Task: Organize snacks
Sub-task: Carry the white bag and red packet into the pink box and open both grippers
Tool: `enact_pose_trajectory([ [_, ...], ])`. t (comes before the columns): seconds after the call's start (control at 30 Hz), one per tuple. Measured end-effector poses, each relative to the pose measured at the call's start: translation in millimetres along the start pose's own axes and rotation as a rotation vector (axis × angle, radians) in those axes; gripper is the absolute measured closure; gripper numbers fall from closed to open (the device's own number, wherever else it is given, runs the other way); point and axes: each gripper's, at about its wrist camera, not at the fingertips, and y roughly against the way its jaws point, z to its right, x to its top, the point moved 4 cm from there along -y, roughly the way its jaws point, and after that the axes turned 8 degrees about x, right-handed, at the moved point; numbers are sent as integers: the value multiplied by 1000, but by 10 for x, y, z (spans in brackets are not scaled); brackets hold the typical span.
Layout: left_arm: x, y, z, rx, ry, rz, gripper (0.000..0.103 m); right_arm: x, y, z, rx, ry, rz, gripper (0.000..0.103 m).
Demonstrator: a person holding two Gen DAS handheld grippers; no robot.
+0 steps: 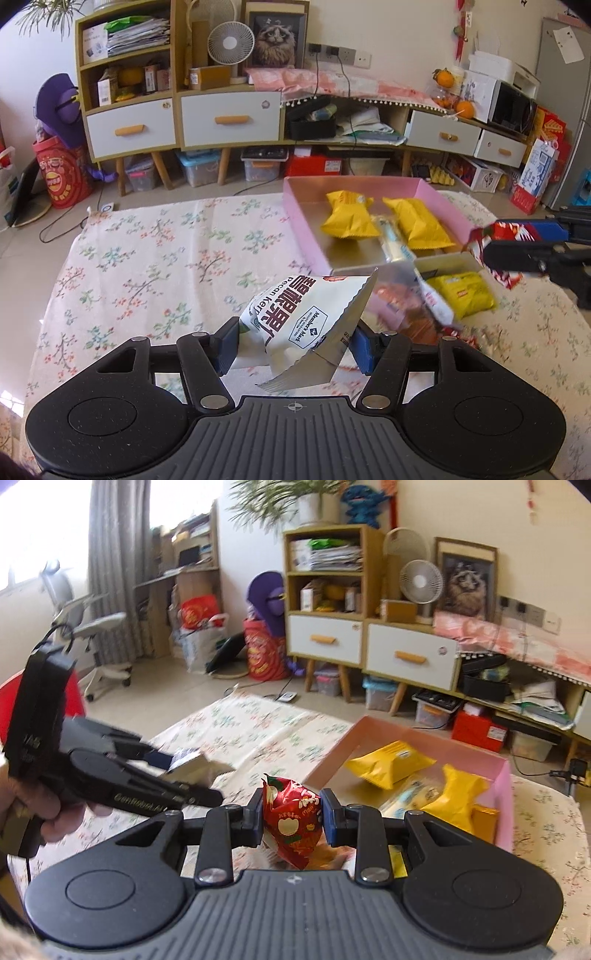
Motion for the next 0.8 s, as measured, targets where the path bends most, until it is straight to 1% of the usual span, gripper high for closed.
enact_pose_trajectory([
  [0.2,236,-130,220,6,-20,20,44,40,-23,337,-62,-81,24,76],
  [0.4,516,-317,520,-25,-57,40,44,36,-90,650,-92,-196,38,76],
  [0.6,657,-664,773,-40,-87,-17,44,-17,-174,899,-108,-319,38,76],
  [0.7,682,-804,841,-44,-92,-44,44,-93,-241,1010,-114,-386,20,76],
  [0.8,688,-904,899,-42,-103,-59,44,-166,-297,1084,-133,-426,2,76],
])
